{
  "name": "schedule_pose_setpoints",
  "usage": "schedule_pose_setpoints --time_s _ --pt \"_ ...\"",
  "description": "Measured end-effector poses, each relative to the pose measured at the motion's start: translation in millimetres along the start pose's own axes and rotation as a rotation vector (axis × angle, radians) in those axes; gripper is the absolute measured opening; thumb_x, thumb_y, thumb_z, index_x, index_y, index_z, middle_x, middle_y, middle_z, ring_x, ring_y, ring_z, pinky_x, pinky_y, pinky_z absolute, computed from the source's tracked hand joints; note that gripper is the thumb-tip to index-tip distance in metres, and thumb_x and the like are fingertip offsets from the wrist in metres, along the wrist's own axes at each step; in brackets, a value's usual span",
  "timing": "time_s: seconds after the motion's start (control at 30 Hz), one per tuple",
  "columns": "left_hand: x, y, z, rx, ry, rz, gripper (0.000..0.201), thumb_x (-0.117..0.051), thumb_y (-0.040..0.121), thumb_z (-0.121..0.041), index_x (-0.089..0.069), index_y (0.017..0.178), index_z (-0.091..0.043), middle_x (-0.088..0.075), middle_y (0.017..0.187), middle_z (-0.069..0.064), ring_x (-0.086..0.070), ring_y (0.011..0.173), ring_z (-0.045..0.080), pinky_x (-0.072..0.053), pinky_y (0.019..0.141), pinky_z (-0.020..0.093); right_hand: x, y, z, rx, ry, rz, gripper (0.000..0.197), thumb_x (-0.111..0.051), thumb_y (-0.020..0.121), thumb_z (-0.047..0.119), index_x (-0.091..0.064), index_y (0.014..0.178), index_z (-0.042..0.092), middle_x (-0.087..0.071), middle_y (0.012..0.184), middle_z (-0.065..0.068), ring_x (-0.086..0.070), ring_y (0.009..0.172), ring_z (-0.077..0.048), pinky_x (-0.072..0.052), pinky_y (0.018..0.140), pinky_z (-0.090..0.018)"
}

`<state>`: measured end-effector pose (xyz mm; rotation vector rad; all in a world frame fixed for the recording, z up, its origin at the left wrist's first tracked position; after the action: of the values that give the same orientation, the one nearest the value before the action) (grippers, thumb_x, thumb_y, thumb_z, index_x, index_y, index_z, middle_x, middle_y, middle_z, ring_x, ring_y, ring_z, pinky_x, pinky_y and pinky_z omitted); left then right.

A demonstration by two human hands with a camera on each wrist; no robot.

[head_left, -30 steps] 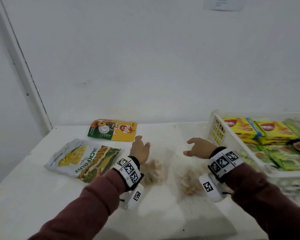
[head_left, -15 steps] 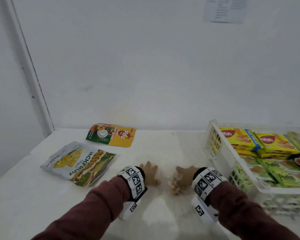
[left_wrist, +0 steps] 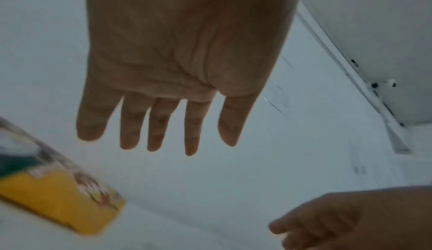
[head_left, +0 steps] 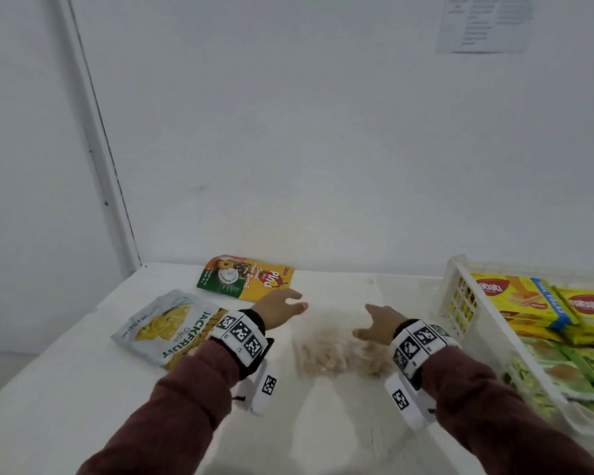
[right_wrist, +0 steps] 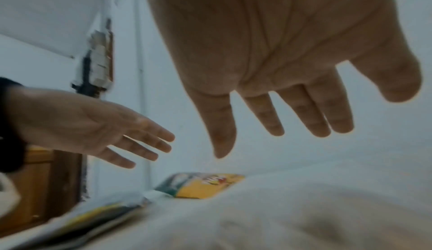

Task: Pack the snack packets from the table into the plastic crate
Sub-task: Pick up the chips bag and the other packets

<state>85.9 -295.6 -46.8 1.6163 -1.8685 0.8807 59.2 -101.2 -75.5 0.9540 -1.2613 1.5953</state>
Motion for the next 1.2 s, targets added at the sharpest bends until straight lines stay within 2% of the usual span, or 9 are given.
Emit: schedule_pose_setpoints --time_s 0.17,0.27,0.43,0.63,0.73,0.87,1.03,1.13,1.2 --pt "88.9 -3.4 91.1 0.25 0.081 -0.349 0.042 -0.056 0.091 -0.024 -0.052 0.129 -0.008 -0.045 0.141 0.01 -0.042 0.129 0.027 -0.032 0.107 0.03 3.1 -10.4 87.5 0.245 0.286 -0.048 0.045 -0.052 0.093 0.031 -0.05 0.127 0.002 -0.054 0.122 -0.013 -0.051 0.115 -0.022 -0.043 0.089 -0.028" --pt "113.5 0.3 177.8 0.557 0.255 -0.311 0.061 -0.057 0.087 -0.039 -0.04 0.138 -0.011 -0.038 0.144 0.015 -0.036 0.132 0.033 -0.029 0.112 0.038 -27.0 -7.2 135.1 0.234 0.532 0.152 0.02 -0.054 0.092 0.022 -0.058 0.078 0.008 -0.058 0.074 -0.004 -0.058 0.066 -0.017 -0.046 0.057 -0.018" --pt "120.0 -0.6 260.6 0.705 0.339 -0.245 0.079 -0.067 0.077 -0.036 -0.029 0.14 -0.007 -0.037 0.141 0.019 -0.036 0.13 0.037 -0.032 0.109 0.042 -62.8 -1.0 184.3 0.159 0.672 0.317 0.033 -0.054 0.092 0.017 -0.052 0.065 -0.001 -0.063 0.07 -0.021 -0.056 0.054 -0.019 -0.05 0.059 -0.027" --pt "118.4 -10.0 246.5 0.568 0.394 -0.11 0.049 -0.056 0.09 -0.025 -0.045 0.131 0.0 -0.048 0.136 0.015 -0.047 0.125 0.03 -0.038 0.104 0.033 -83.7 25.7 220.1 0.214 0.566 0.22 0.029 -0.071 0.078 0.022 -0.044 0.066 0.023 -0.057 0.096 -0.009 -0.062 0.086 -0.022 -0.054 0.086 -0.037" --pt "122.2 -18.0 236.3 0.533 0.392 -0.11 0.047 -0.056 0.09 -0.022 -0.046 0.129 0.001 -0.05 0.134 0.015 -0.049 0.123 0.029 -0.04 0.1 0.03 -72.9 28.9 229.6 0.233 0.548 0.093 0.04 -0.066 0.081 0.017 -0.032 0.062 0.025 -0.043 0.075 0.001 -0.04 0.061 -0.008 -0.045 0.063 -0.021" --pt "141.3 -29.8 204.3 0.443 0.184 -0.214 0.046 -0.049 0.094 -0.025 -0.043 0.132 0.001 -0.049 0.135 0.015 -0.049 0.122 0.029 -0.04 0.091 0.029 -12.2 11.6 231.1 0.359 0.683 -0.239 0.03 -0.049 0.089 0.007 -0.043 0.059 0.009 -0.046 0.062 -0.005 -0.043 0.062 -0.02 -0.03 0.053 -0.026" --pt "182.9 -55.9 93.4 -0.26 -0.087 -0.756 0.048 -0.049 0.094 -0.032 -0.04 0.136 -0.009 -0.039 0.137 0.009 -0.036 0.127 0.015 -0.028 0.103 0.022 79.6 -35.3 228.4 0.699 0.434 -0.642 0.027 -0.044 0.091 0.004 -0.057 0.114 0.01 -0.064 0.091 -0.009 -0.055 0.073 -0.028 -0.036 0.061 -0.029" --pt "173.4 -68.0 37.7 -0.577 -0.044 -0.725 0.048 -0.046 0.089 -0.045 -0.048 0.127 -0.015 -0.042 0.126 -0.002 -0.038 0.119 0.009 -0.033 0.1 0.024 90.0 -44.9 233.4 0.857 0.036 -0.721 0.039 -0.046 0.086 -0.004 -0.06 0.118 0.013 -0.066 0.094 -0.011 -0.06 0.076 -0.03 -0.044 0.061 -0.034" --pt "154.7 -58.5 24.6 -0.561 0.08 -0.58 0.046 -0.044 0.088 -0.045 -0.05 0.122 -0.016 -0.046 0.125 -0.001 -0.041 0.118 0.012 -0.036 0.098 0.026 75.9 -50.3 233.6 0.982 -0.14 -0.748 0.036 -0.059 0.069 -0.011 -0.068 0.097 0.01 -0.066 0.073 -0.011 -0.063 0.058 -0.029 -0.045 0.046 -0.029"
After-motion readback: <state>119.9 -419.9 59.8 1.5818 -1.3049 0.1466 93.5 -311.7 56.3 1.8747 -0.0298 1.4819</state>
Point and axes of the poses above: each hand's wrist, its own y-axis towards the middle knuckle, its own x-axis out of the back of the hand, z = x × y, the point moved 6 cm from there along y, towards the middle knuckle
